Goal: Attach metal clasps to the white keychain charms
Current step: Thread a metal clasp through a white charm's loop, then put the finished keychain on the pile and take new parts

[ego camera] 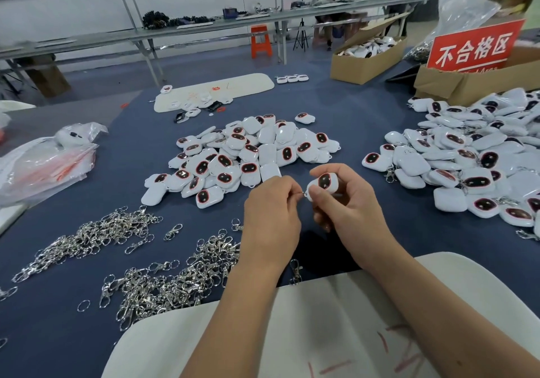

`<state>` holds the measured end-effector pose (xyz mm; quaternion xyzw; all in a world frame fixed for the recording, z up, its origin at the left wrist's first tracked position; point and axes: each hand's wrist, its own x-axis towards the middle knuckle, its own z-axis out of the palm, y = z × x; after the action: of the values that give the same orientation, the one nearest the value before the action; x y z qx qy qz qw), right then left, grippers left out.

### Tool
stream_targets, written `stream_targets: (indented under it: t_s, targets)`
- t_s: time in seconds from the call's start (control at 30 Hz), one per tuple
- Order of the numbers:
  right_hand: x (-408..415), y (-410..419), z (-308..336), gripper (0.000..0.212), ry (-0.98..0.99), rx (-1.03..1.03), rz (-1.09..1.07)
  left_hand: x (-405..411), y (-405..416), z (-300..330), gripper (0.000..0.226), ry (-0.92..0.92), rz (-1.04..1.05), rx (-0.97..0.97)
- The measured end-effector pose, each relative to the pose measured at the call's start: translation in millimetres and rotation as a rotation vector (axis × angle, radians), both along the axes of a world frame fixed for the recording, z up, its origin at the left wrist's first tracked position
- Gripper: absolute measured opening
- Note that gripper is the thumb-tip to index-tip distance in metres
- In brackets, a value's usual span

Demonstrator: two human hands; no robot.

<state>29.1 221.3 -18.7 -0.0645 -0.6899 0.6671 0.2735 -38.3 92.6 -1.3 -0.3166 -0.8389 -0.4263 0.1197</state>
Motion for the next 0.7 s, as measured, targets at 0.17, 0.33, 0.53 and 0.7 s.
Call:
stream_targets:
  t_s: [0.17,0.33,0.53,0.7]
  targets:
    - [2,1,2,0.015,0.019,-0.022,0.016,1,2,-2,0.017,-0.077,-0.016,0.075]
    - [-3,3,-3,0.014,0.024,-0.094,-0.014,3,5,-8,0.014,-0.146,0.011,0.218]
    - [-9,8,-5,0.021,-0.005,-0.326,-0.142,8,15,-11,0.026,-0.426,-0.047,0.338]
    - [-6,12,0,0.022,0.017,-0.282,-0.321,15,35,-7,0.031,-0.530,-0.125,0.354]
